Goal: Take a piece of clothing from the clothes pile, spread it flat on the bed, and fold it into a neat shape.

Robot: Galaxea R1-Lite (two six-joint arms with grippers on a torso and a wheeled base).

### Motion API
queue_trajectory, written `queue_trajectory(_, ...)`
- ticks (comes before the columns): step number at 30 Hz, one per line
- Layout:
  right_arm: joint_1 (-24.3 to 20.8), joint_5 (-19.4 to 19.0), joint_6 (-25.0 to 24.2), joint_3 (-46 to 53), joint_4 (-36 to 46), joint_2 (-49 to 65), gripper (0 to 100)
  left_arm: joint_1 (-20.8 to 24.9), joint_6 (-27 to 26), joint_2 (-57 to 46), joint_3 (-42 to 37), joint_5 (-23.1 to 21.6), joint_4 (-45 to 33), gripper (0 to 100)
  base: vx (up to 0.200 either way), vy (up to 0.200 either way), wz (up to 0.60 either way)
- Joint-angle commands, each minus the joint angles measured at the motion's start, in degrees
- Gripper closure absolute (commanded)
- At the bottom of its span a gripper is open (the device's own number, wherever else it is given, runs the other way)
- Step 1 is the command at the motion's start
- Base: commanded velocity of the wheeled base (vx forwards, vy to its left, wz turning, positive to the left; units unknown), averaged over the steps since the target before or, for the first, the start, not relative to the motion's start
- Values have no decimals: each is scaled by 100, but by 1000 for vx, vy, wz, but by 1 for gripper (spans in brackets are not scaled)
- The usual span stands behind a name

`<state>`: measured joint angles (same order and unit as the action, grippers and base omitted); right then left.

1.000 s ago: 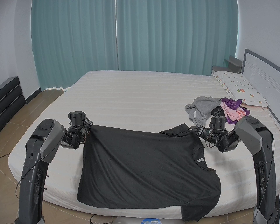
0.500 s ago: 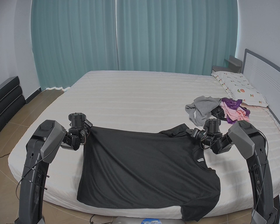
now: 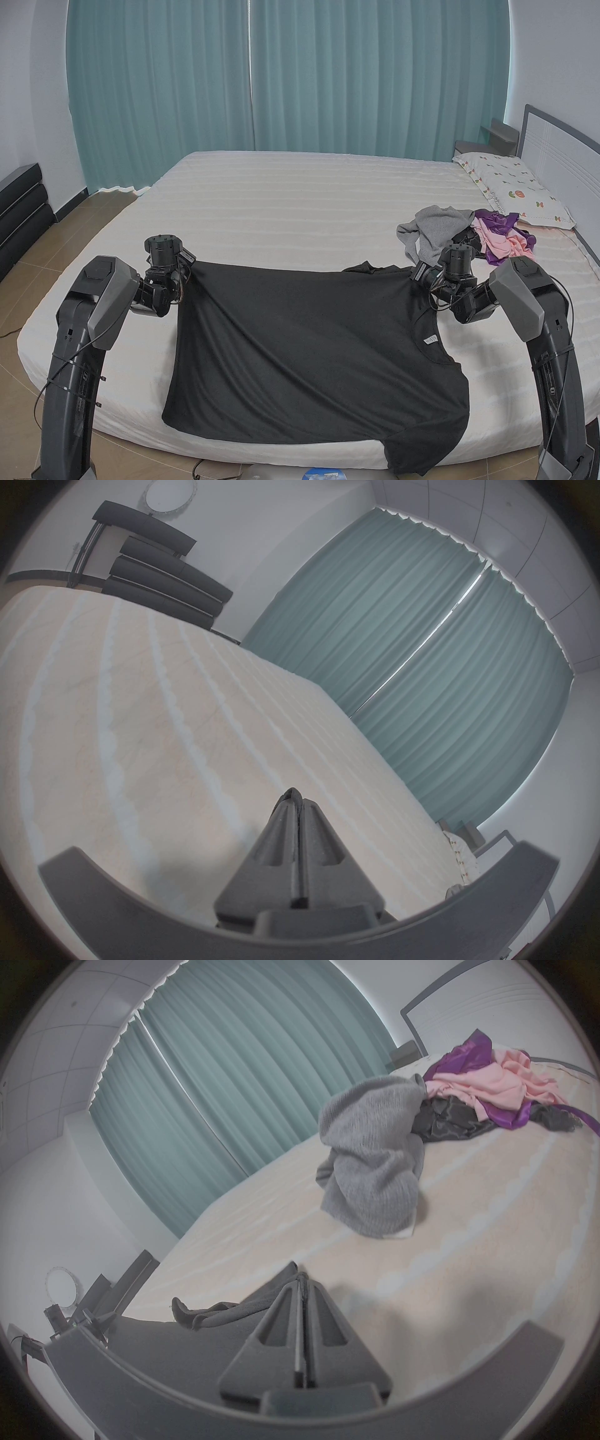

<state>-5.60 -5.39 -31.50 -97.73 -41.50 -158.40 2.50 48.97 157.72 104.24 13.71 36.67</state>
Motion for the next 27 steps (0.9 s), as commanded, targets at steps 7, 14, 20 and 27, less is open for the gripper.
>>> queue_trajectory(7,-47,337,-58,-422,-438,-208,100,-188,-10,408,914,158,-19,100,0,0,0)
queue_trajectory(14,-56,495,-23,-809,-447,-411,100,-162,-37,488,923,140,-55,100,0,0,0)
queue_trajectory(20,-100,486,12,-835,-447,-472,100,-162,-195,549,958,131,-37,100,0,0,0)
queue_trajectory(27,-152,495,39,-800,-447,-595,0,-136,-415,575,958,88,-257,0,0,0,0)
